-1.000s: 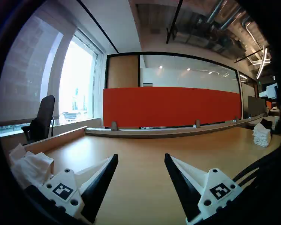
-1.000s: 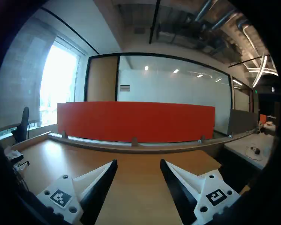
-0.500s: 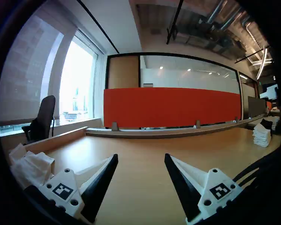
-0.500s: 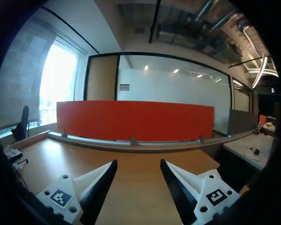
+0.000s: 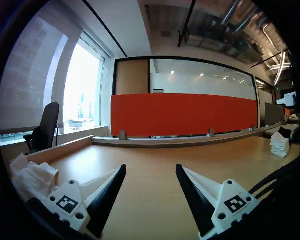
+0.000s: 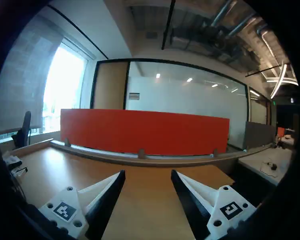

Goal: Fold towel

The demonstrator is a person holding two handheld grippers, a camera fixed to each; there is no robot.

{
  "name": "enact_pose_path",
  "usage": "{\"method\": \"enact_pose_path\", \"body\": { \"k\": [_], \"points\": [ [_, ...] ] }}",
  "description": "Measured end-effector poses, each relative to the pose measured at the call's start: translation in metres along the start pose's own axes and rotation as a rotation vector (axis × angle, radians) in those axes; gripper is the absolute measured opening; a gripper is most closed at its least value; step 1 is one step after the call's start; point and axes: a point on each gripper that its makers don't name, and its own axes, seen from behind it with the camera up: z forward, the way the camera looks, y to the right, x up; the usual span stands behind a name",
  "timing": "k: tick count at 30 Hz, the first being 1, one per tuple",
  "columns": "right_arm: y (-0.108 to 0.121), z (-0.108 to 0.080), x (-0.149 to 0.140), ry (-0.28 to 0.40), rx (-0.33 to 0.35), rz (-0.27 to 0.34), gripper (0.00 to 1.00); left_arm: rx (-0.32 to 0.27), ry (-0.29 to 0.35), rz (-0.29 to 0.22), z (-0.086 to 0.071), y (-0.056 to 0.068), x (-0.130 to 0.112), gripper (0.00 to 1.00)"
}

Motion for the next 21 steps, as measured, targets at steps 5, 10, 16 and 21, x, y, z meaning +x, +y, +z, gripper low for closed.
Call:
{"method": "enact_pose_path", "body": {
  "k": [5, 10, 16, 21],
  "points": [
    [0.007, 0.004, -0.01, 0.002, 0.001, -0.011, 0.88, 0.0, 0.0, 0.001, 0.0, 0.0, 0.0, 0.92],
    [0.013, 0.004, -0.021, 0.018, -0.004, -0.004, 0.89, 0.0, 0.0, 0.0, 0.0, 0.001, 0.0, 0.92],
    [0.019, 0.002, -0.043, 0.024, 0.002, 0.039, 0.91, 0.0, 0.0, 0.001, 0.0, 0.001, 0.001, 0.92],
    [0.027, -0.002, -0.064, 0.03, 0.0, 0.061, 0.92, 0.0, 0.0, 0.0, 0.0, 0.001, 0.001, 0.92]
  ]
}}
